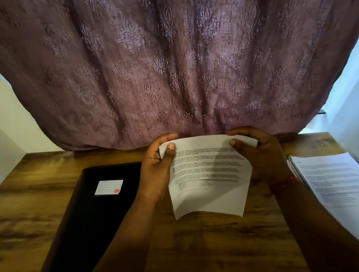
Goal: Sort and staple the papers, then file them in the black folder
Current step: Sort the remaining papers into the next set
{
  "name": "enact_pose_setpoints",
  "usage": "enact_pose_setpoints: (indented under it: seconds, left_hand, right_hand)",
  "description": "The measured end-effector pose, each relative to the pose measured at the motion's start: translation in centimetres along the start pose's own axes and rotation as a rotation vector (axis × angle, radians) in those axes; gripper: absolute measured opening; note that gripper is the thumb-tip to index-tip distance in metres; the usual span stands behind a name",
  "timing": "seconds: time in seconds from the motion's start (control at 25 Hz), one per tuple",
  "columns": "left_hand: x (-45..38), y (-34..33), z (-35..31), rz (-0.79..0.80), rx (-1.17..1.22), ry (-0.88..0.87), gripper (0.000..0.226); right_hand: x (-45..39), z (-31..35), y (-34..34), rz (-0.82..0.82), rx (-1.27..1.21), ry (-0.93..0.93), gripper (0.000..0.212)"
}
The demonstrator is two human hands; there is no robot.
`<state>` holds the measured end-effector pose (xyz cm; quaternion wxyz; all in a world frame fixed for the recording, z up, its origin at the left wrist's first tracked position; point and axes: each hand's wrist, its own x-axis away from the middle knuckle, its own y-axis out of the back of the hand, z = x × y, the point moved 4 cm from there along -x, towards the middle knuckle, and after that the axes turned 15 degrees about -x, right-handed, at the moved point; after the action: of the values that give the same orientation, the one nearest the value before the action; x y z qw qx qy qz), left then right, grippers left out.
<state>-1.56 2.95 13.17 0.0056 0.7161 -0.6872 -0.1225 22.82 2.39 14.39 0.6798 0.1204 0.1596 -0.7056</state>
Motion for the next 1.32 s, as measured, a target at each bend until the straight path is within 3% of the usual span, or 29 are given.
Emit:
enact_pose_setpoints:
  seconds: [0.24,0.44,0.88,1.32]
  left_hand:
    - [1.4,-1.9,3.4,0.001,-0.001,0.171,0.029]
    - [1.2,-2.1,3.3,-0.077,-0.005,0.199,0.028]
    - [1.7,-2.5,4.8,-0.068,-0.050,0.212,0.032]
    - [1.6,-2.7,4.7,-0.031,-0.033,0.189,0.013]
  right_hand:
    - [2.3,-4.0,-0.8,-0.146,-0.223,-0.283,0.019]
    - [2.6,-3.5,-1.7,-0.173,-0.229,-0.159,0.021]
    - [4.1,-6.1,-2.4,-0.276,-0.253,-0.266,0.022]
    - [4.4,-5.9,-2.3,-0.291,-0.227,-0.263,0.018]
